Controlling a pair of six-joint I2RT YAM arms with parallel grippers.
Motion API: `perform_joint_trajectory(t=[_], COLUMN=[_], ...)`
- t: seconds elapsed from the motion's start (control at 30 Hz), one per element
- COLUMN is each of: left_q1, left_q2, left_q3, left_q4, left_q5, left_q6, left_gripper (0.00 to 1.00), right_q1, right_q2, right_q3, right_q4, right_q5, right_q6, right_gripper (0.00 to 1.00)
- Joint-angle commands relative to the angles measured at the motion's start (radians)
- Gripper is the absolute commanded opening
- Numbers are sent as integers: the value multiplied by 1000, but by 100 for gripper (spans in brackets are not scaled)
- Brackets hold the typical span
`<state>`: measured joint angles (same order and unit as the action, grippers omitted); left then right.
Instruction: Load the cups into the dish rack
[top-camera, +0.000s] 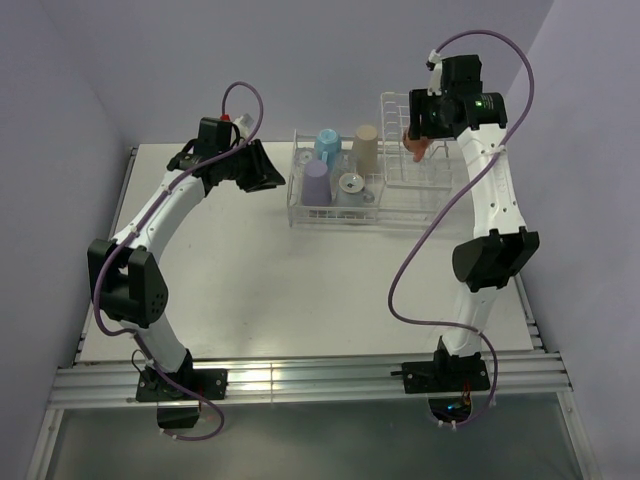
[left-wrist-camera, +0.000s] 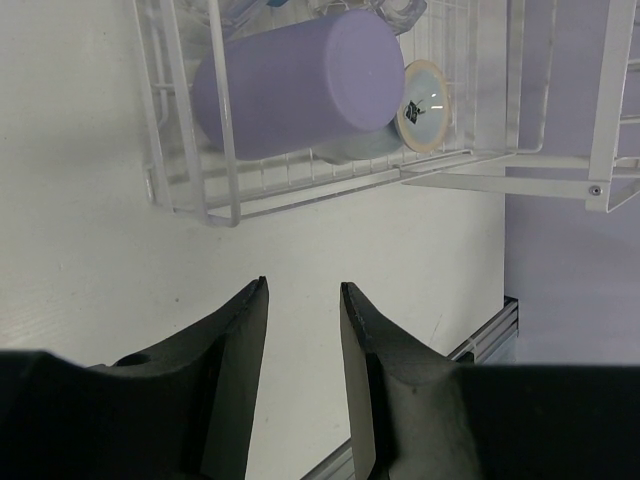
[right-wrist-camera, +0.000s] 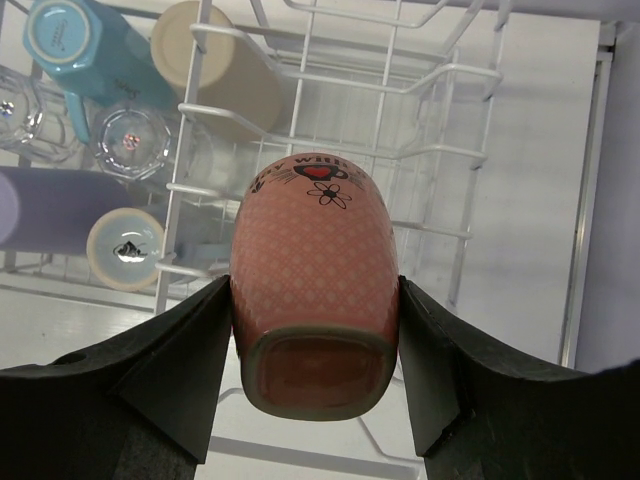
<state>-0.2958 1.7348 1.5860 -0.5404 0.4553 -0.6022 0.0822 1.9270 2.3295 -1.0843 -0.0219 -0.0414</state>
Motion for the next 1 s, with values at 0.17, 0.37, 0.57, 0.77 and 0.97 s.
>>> perform_joint_trajectory(t=[0.17,0.37,0.57,0.77,0.97], left_q1=[0,0,0,-2,-2], left_q2=[-4,-4,-1,2,3], left_q3=[-3,-1,-1,-1,-3], left_q4=[13,10,7,2,0], left_q5=[22,26,25,23,25], left_q6=[24,22,18,18,18], left_gripper=[41,41,41,41,41], right_q1=[19,21,21,24,25], right_q2=[18,30,43,53,59], right_q3=[19,19,22,25,28], right_q4=[17,6,-5,-8,-5], right_q5=[20,51,53,59,59], right_q6=[-17,-15,-15,-14,-11], right_gripper=[0,0,1,3,15])
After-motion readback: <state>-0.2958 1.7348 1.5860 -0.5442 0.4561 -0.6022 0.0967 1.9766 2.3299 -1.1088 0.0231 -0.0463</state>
